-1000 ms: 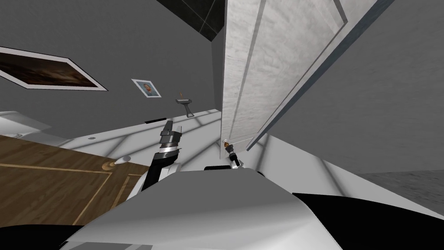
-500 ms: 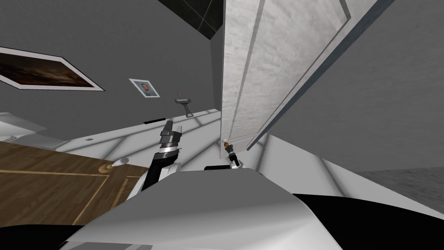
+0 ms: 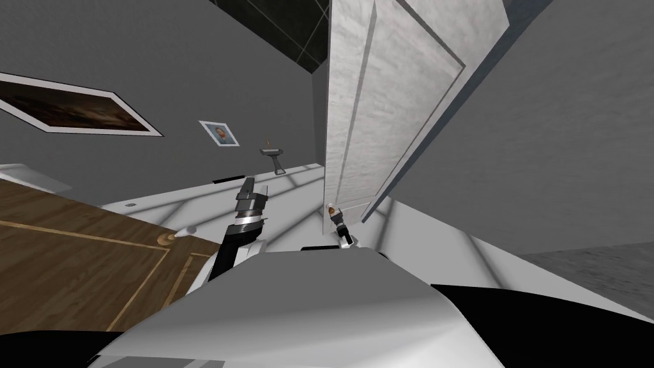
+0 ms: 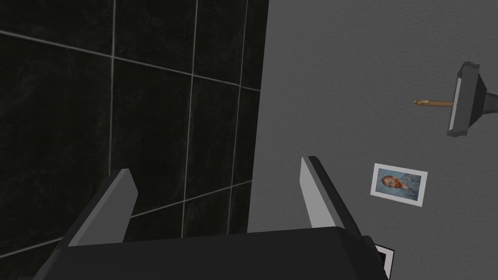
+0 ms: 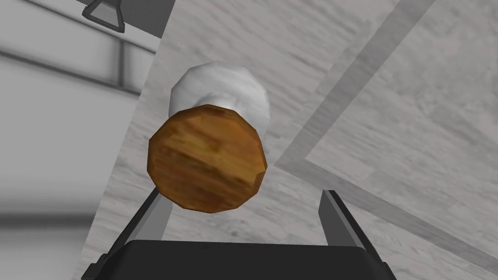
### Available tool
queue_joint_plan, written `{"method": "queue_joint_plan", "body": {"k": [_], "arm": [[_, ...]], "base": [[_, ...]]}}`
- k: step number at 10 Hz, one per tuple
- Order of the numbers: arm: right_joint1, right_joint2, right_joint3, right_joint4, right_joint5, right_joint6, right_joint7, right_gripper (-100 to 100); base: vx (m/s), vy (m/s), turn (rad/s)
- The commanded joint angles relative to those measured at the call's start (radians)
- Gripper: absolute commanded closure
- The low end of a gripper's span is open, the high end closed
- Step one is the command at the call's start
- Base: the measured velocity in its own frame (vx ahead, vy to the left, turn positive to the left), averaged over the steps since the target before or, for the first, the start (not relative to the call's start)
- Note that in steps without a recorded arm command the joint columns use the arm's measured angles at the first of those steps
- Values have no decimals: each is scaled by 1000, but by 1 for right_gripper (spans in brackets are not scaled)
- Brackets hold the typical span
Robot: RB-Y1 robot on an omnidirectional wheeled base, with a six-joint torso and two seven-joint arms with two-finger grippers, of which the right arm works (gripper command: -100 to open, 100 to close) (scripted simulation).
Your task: Push the door open
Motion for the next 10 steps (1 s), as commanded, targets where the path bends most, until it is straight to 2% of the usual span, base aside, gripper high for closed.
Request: {"method": "queue_joint_plan", "body": {"k": [1,5,10], "arm": [[-2,3,8,0,-9,-5,-34,-100],[4,17,31,-15,-34,-3,-118,-100],[11,55,59,-35,-66,0,-223,-100]], "base": [[-111,-38,-4],[-94,-55,-1],[-97,-63,1]]}}
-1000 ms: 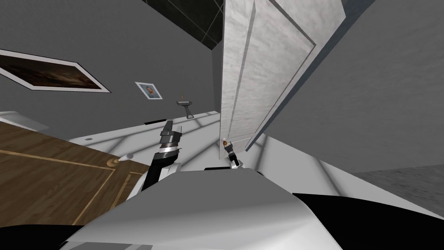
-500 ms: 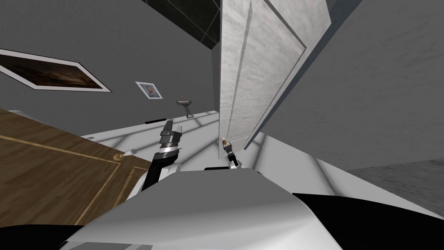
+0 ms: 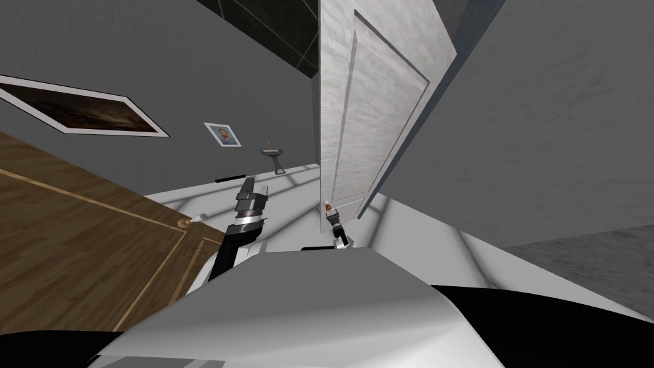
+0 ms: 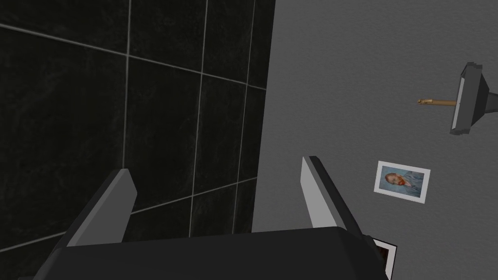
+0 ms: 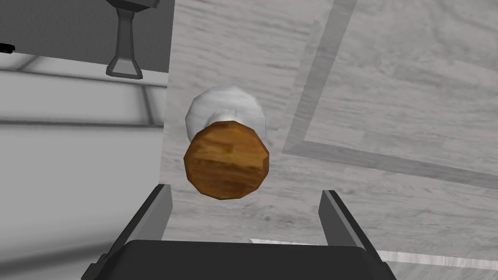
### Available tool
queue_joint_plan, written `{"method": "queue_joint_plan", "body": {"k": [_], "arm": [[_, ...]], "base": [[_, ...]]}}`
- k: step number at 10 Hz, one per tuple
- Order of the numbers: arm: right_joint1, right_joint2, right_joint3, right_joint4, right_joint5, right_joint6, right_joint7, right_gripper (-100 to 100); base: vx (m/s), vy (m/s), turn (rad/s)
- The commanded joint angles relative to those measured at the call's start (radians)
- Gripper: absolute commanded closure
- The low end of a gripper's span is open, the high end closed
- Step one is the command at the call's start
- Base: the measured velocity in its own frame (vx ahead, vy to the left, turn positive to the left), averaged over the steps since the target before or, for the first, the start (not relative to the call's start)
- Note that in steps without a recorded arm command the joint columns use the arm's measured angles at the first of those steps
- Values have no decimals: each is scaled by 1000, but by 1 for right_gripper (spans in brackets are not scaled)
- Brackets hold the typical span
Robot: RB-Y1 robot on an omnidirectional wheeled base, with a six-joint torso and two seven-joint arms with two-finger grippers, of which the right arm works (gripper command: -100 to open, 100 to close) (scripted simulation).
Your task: Push the door open
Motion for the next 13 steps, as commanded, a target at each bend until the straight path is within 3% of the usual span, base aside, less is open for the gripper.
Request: {"method": "queue_joint_plan", "body": {"k": [1,2,5,6,7,8,10,11,12,13], "arm": [[-5,16,8,5,-10,-3,-35,-100],[-5,16,8,5,-10,-3,-35,-100],[0,58,25,-8,-29,-1,-100,-100],[-3,47,22,-1,-26,-5,-90,-100],[-4,16,21,-1,-27,-4,-94,-100],[-7,1,19,0,-28,-2,-93,-100],[-10,-3,16,0,-30,0,-92,-100],[-13,9,13,1,-31,2,-91,-100],[-15,38,11,1,-32,3,-90,-100],[-16,50,10,1,-32,4,-90,-100]], "base": [[-82,-56,1],[-53,-30,0],[-70,-41,0],[-31,-23,4],[40,7,13],[97,32,19],[130,19,11],[188,35,16],[162,37,-17],[123,42,30]]}}
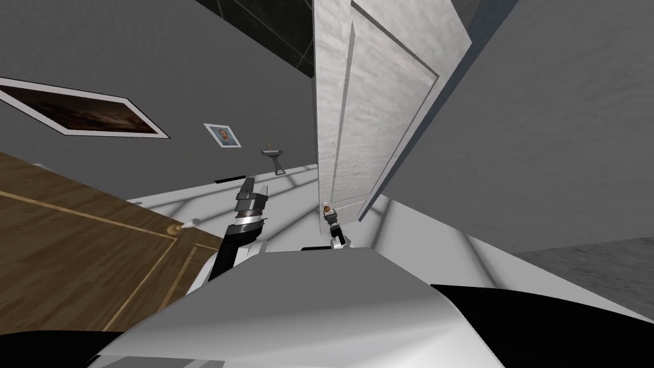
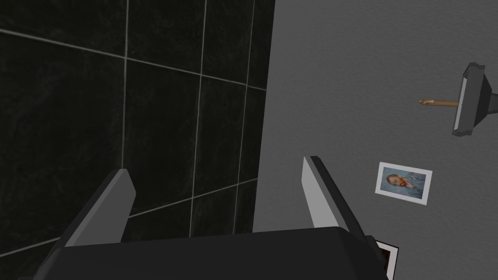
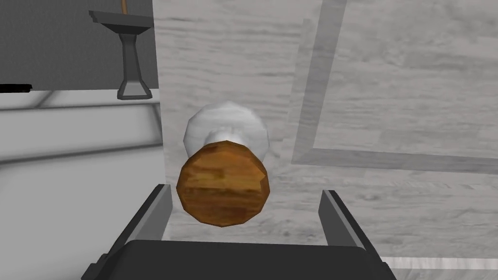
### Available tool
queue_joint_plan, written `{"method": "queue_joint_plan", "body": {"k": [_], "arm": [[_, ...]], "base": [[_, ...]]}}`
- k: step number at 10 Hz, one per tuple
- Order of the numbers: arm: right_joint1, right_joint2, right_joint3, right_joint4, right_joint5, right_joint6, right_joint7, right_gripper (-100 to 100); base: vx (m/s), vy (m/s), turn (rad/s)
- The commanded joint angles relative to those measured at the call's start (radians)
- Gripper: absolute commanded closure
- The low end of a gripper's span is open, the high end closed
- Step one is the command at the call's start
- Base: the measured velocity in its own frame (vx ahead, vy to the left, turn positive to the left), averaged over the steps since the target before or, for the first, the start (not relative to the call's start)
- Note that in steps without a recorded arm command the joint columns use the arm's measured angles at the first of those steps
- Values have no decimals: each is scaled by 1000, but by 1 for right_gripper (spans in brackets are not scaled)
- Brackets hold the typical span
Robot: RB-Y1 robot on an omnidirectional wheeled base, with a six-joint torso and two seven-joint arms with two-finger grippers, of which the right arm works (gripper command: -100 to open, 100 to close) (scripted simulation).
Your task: Push the door open
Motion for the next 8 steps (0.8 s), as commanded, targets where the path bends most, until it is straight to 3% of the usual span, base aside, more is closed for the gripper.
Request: {"method": "queue_joint_plan", "body": {"k": [1,2,7,8], "arm": [[0,0,0,0,0,0,0,-100],[0,0,0,0,0,0,0,100],[0,0,0,0,0,0,0,100],[1,-31,4,-2,0,0,-6,-100]], "base": [[51,19,9],[0,0,0],[-12,-4,0],[-68,-17,-7]]}}
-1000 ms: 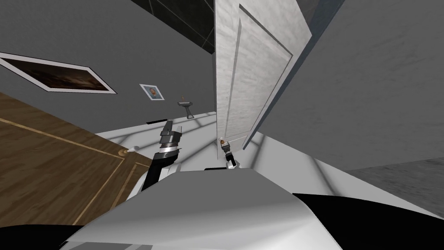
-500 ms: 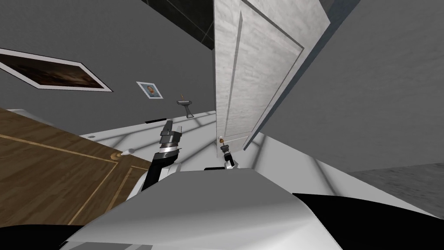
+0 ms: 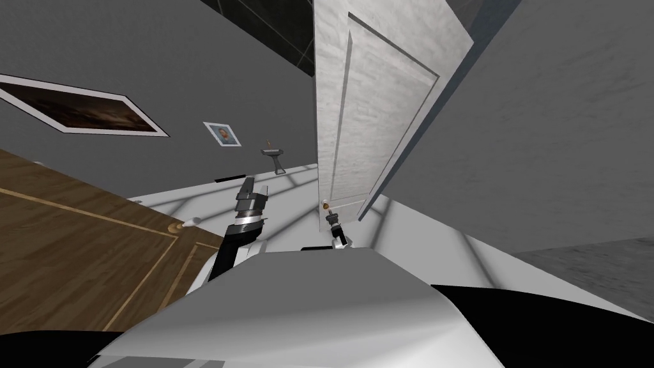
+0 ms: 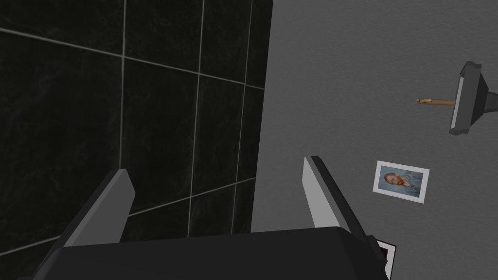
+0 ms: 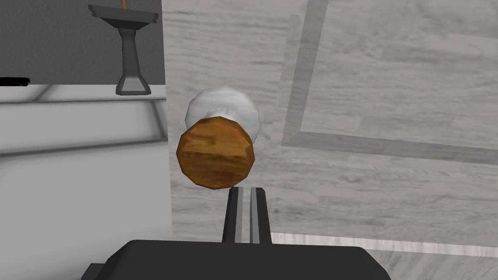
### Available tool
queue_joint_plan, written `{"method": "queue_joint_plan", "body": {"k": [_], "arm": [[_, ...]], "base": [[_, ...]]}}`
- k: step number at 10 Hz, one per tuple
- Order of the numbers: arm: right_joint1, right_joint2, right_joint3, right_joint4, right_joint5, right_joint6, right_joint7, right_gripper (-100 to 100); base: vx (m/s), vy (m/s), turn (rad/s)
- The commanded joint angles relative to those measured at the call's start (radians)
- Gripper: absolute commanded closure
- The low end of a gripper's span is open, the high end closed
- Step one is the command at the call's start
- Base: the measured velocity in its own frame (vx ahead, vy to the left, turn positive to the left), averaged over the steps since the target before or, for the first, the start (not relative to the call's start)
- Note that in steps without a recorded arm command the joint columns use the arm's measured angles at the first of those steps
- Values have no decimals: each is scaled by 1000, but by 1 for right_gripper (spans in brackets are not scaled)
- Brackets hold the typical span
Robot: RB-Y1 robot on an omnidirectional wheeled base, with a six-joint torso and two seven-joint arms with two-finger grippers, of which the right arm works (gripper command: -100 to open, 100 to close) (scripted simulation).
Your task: Push the door open
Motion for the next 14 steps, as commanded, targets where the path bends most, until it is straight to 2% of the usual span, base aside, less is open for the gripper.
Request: {"method": "queue_joint_plan", "body": {"k": [1,2,3,5,6,7,8,9,10,11,12,14], "arm": [[-6,-27,5,4,-2,0,-9,-100],[-5,-25,9,2,-3,0,-15,-100],[-5,-11,13,0,-3,0,-21,-100],[-4,30,18,-3,-4,1,-29,-100],[-15,20,15,16,-4,-7,-29,-100],[-15,-11,13,17,-5,-11,-31,-100],[-15,-11,13,17,-5,-11,-31,-100],[-15,-25,11,19,-6,-15,-31,-100],[-15,-29,10,20,-7,-18,-32,-100],[-15,-30,8,20,-8,-21,-32,-100],[-15,-22,7,22,-9,-25,-32,-100],[-15,4,4,23,-10,-30,-33,-100]], "base": [[-158,-30,-18],[-224,-44,-12],[-206,-58,-12],[-151,-35,-5],[-59,-3,1],[94,34,30],[136,42,10],[178,50,28],[239,112,35],[237,64,14],[241,40,35],[182,72,17]]}}
